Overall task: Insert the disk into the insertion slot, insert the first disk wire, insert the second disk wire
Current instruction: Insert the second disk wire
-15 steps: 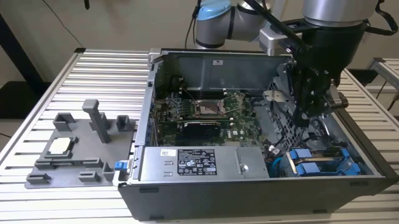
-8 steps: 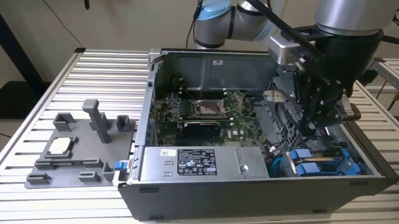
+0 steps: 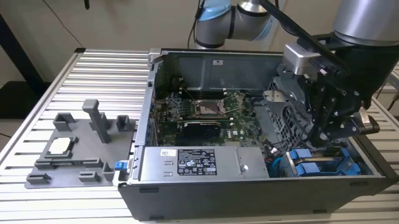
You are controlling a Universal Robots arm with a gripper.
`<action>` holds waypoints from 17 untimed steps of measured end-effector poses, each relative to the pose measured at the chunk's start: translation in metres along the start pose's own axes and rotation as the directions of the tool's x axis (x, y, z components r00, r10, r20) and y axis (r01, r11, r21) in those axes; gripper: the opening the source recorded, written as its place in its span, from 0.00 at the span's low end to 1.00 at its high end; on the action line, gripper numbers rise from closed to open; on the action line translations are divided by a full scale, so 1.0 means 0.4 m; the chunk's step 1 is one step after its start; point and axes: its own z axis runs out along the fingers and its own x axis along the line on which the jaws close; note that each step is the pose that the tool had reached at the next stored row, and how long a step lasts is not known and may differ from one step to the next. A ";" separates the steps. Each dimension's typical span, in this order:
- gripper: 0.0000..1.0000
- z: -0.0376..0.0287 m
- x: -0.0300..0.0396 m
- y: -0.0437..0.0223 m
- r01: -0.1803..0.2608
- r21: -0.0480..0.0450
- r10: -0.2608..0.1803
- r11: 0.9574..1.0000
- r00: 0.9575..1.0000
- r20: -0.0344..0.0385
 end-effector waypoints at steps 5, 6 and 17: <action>0.16 0.007 0.026 -0.026 0.001 -0.008 -0.001 1.000 1.000 0.001; 0.16 0.008 0.029 -0.029 0.001 -0.010 -0.001 1.000 1.000 0.001; 0.16 0.009 0.030 -0.030 -0.018 -0.006 0.019 1.000 0.993 0.115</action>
